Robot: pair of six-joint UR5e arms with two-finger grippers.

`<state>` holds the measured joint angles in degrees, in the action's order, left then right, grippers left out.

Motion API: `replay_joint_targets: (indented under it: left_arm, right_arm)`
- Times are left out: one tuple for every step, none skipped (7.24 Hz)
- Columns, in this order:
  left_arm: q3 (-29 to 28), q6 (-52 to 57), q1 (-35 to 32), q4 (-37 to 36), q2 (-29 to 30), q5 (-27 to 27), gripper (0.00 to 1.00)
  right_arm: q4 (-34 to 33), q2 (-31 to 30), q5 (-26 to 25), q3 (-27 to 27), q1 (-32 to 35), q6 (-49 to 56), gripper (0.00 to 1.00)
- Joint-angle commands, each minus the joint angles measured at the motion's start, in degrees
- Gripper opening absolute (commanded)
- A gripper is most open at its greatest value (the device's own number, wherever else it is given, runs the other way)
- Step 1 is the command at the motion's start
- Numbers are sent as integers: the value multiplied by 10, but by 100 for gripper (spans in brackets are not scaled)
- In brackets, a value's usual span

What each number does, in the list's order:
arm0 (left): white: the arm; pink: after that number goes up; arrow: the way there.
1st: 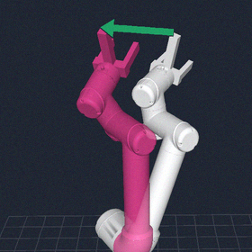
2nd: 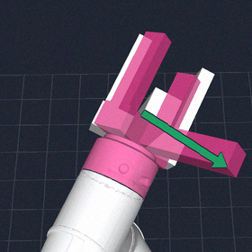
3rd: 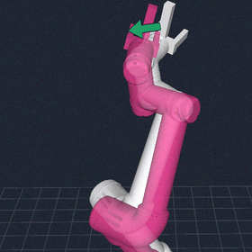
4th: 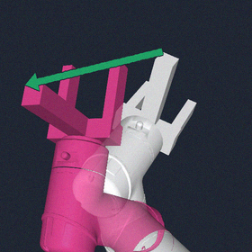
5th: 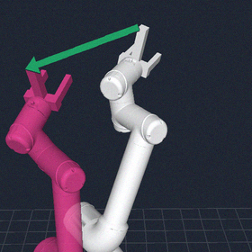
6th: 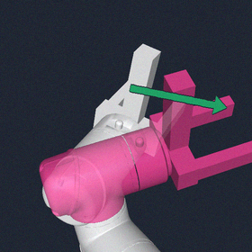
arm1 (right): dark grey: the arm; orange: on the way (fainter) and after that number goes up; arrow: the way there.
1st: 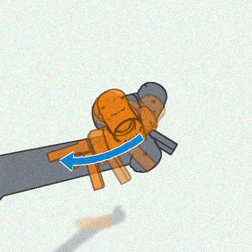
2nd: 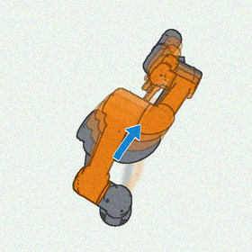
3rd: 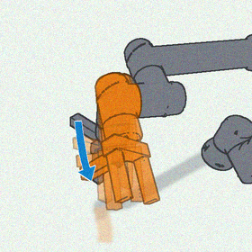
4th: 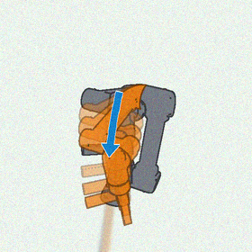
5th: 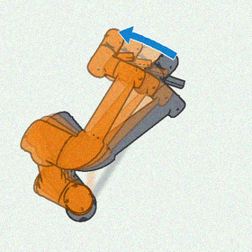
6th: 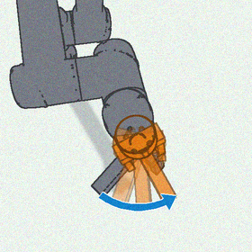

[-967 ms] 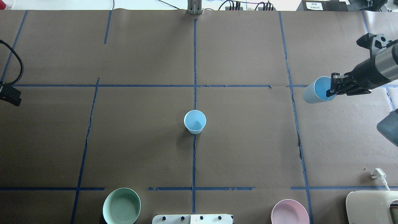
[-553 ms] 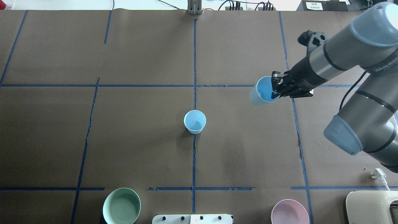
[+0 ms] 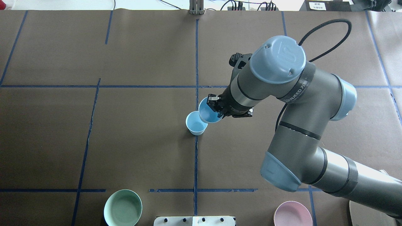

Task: Stack blue cups with both arms
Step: 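Carry the held cup with the right gripper over the center cup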

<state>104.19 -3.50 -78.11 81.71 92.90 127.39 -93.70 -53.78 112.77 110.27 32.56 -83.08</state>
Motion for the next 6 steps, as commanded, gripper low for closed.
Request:
replay_joint_targets:
  left_arm:
    - [-7, 2, -2, 7, 0, 1, 100]
    - [-7, 2, -1, 7, -1, 1, 100]
    - [-7, 2, -1, 7, -1, 1, 100]
    - [-7, 1, -1, 8, 0, 1, 100]
    - [-7, 1, -1, 8, -1, 1, 100]
    - [-7, 1, -1, 8, 0, 1, 100]
  right_arm:
    - [-3, 38, -23, -39, -20, -1, 0]
    - [-3, 59, -24, -67, -21, -1, 0]
    - [-3, 60, -25, -74, -22, -1, 0]
    - [-3, 58, -25, -75, -25, -1, 1]
    - [-3, 57, -26, -77, -27, -1, 1]
    - [-3, 54, -26, -77, -26, 0, 2]
